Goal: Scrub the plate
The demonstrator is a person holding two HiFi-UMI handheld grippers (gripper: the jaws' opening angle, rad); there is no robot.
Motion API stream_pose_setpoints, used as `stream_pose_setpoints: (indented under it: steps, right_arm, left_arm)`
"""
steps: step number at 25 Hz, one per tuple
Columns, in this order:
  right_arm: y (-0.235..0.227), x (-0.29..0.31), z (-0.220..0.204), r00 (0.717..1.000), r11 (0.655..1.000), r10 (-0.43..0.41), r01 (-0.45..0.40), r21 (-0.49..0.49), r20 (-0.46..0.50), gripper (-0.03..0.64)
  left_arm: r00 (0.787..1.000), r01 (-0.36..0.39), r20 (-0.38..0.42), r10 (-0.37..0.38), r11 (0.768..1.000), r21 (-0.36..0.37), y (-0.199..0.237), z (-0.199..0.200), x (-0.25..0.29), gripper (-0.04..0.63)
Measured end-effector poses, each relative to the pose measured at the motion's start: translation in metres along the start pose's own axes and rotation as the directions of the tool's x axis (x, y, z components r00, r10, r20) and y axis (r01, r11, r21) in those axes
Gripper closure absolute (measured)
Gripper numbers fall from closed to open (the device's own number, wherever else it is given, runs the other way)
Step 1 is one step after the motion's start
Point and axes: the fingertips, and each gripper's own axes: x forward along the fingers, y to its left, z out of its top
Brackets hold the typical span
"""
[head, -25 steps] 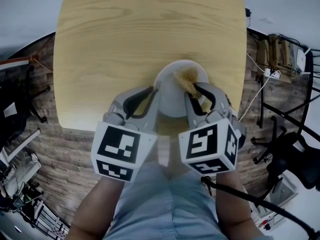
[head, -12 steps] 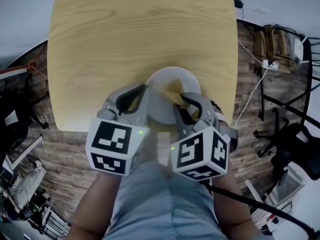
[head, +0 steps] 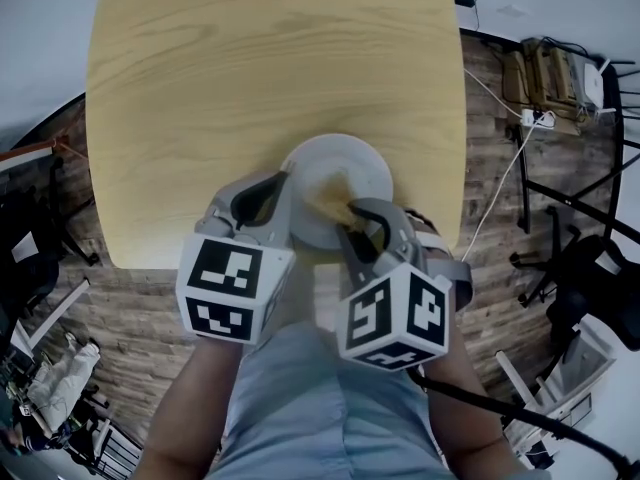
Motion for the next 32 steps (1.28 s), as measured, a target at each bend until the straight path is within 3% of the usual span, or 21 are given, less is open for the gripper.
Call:
stream_pose_setpoints:
  steps: [5,10,16,20,27,32]
  right_arm:
    - [-0.006,-0.008,-0.016,1.000,1.000,0.000,0.001,0.022,-0.021,0.543]
    - [-0.033,-0.013,-0.029,0.996,0.992,-0.069,0.074,0.102,-0.051,0.543]
    - [-0.048,-0.006,-0.020,0.992,0.990,-0.113,0.117,0.072,-0.062,0.543]
    - [-0.037,0.001,-0.005,0.995,0.996,-0.090,0.091,0.019,-0.043,0.543]
    - [-0.008,-0.001,-0.010,0.998,0.998,0.027,-0.030,-0.054,-0.064,0.543]
    - [-0.009,-0.012,-0.027,0.995,0.999,0.039,-0.042,-0.029,-0.092,0.543]
  left_arm:
    - [1.000,0.014,-0.013,-0.014,1.000,0.013,-0.004,0.001,0.003,0.575]
    - [0.999,0.043,-0.031,-0.043,0.999,0.004,-0.012,-0.001,0.009,0.575]
    - [0.996,0.074,-0.040,-0.075,0.997,-0.012,-0.024,-0.003,0.015,0.575]
    - [0.996,0.077,-0.032,-0.078,0.997,-0.025,-0.025,-0.004,0.015,0.575]
    - [0.998,0.054,-0.018,-0.054,0.999,-0.008,-0.017,-0.001,0.016,0.575]
    - [0.999,0.037,-0.013,-0.037,0.999,0.016,-0.017,0.000,0.016,0.575]
